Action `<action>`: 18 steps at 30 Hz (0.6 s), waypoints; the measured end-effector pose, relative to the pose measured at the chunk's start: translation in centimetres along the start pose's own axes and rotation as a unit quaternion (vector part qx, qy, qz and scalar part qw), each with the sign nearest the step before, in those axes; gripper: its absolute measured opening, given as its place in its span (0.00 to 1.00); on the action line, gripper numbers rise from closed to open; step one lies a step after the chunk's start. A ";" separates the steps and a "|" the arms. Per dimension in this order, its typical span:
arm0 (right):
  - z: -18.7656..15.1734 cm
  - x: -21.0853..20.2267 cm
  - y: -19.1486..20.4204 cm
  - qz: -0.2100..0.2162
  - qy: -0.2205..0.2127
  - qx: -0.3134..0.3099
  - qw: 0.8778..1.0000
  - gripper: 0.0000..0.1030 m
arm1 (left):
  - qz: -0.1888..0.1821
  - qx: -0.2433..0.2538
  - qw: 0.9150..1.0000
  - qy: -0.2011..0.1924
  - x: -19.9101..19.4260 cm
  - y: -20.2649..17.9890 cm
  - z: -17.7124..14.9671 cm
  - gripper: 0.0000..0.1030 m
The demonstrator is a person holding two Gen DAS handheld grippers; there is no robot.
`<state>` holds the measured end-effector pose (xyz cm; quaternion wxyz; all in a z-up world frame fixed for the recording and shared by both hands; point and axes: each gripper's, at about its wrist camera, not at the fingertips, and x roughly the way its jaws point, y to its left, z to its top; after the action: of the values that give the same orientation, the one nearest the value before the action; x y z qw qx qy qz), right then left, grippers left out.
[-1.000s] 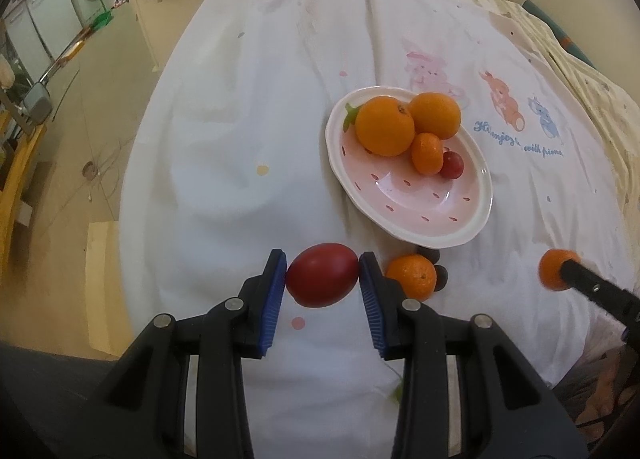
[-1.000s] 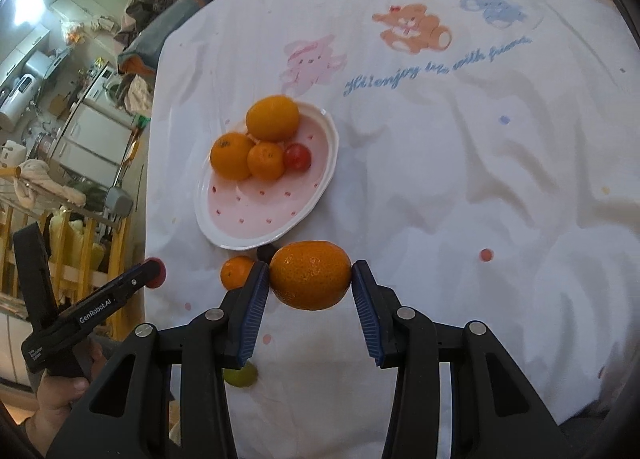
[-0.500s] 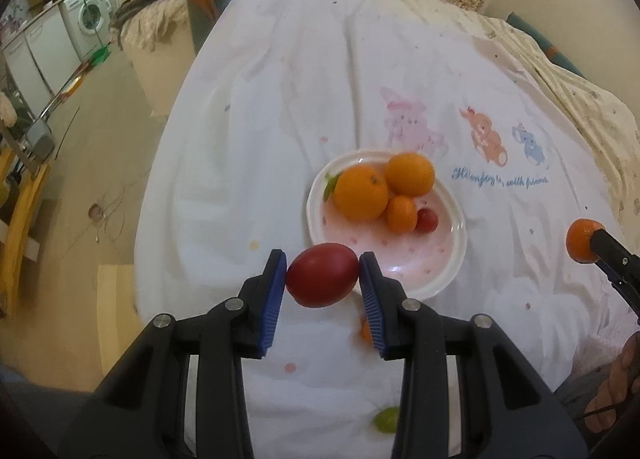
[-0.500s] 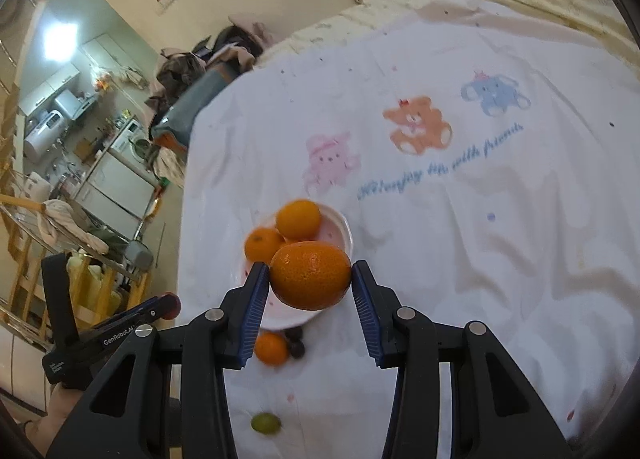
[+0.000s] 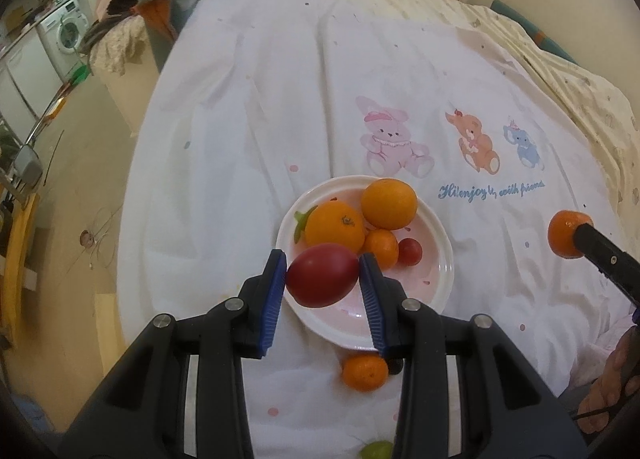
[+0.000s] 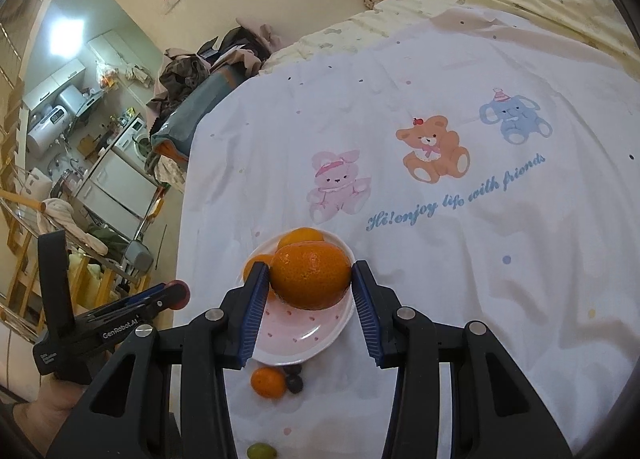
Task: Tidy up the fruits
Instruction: 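Carry the red tomato and orange onto the plate and open both grippers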
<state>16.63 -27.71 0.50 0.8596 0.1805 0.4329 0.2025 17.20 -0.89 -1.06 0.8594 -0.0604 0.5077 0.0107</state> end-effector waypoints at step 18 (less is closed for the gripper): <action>2.5 6.9 -0.4 -0.009 0.055 -0.033 0.998 0.43 | -0.016 0.006 0.999 0.035 6.4 -0.5 1.1 0.32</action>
<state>22.55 -24.90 -2.94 0.8417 0.1365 0.4745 0.2185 21.33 -1.58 -6.09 0.8416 -0.0636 0.5362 -0.0086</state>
